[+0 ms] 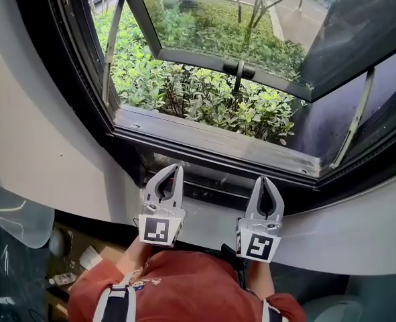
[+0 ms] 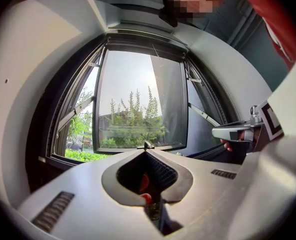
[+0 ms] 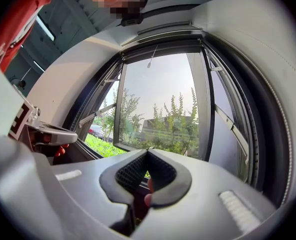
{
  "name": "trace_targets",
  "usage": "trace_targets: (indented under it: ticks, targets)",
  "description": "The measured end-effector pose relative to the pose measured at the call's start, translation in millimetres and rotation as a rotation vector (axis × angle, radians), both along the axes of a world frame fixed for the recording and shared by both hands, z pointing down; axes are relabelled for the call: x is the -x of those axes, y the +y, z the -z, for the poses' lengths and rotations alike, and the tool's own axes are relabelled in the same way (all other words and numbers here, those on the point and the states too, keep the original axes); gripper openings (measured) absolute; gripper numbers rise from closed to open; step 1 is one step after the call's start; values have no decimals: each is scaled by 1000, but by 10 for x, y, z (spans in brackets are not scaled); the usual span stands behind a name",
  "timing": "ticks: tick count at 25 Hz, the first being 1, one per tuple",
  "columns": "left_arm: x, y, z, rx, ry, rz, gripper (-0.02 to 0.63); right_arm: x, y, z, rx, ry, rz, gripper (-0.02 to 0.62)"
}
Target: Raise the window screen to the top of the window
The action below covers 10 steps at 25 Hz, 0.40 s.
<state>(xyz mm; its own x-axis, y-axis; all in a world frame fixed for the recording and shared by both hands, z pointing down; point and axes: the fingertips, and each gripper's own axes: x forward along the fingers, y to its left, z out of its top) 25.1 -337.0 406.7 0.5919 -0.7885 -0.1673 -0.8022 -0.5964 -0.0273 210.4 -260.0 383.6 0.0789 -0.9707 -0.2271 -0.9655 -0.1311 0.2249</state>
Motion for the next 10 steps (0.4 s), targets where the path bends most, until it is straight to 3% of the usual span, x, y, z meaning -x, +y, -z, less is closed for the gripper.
trace_targets:
  ticks: [10]
  targets:
    - [-11, -6, -12, 11, -8, 7, 6, -25, -8, -33, 11, 8, -4, 11]
